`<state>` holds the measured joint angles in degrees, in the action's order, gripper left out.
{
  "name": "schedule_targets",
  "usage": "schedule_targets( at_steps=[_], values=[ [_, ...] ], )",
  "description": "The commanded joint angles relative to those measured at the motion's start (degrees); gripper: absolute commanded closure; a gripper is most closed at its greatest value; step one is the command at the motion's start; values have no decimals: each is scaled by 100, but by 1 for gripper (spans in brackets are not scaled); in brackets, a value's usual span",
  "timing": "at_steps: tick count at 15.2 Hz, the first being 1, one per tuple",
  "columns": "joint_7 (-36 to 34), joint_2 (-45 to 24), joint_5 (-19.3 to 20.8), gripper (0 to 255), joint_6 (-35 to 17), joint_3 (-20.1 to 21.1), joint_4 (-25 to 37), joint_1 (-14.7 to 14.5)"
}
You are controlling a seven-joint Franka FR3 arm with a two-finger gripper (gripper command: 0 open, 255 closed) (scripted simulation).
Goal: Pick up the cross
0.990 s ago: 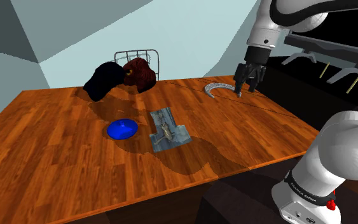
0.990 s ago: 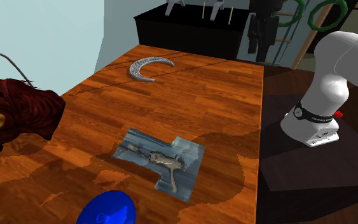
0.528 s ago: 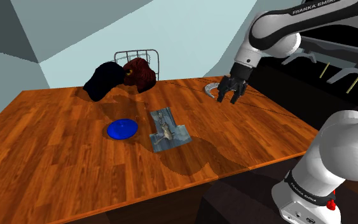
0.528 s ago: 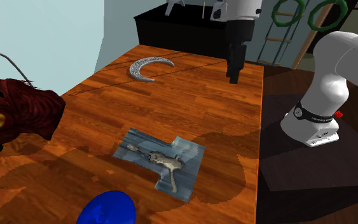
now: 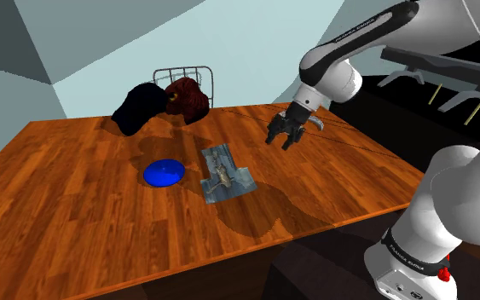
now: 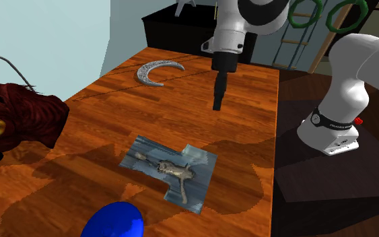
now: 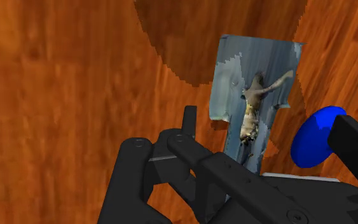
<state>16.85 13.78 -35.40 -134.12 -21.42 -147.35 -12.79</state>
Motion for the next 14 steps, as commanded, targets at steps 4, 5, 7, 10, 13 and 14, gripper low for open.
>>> schedule_targets(
  at_steps=[4,5,7,10,13,14],
  values=[
    [1489,-1314,-2052,0,-216,-285,617,-421],
    [1763,-1584,-2446,0,-168,-278,781,-428],
    [2247,-2112,-3172,0,-28,-222,1126,-388],
    [2804,-2861,-4099,0,238,-80,1674,-252],
    [3188,-3560,-4856,0,512,106,2256,-67],
    [3284,-3785,-5079,0,600,167,2458,-6]
  ],
)
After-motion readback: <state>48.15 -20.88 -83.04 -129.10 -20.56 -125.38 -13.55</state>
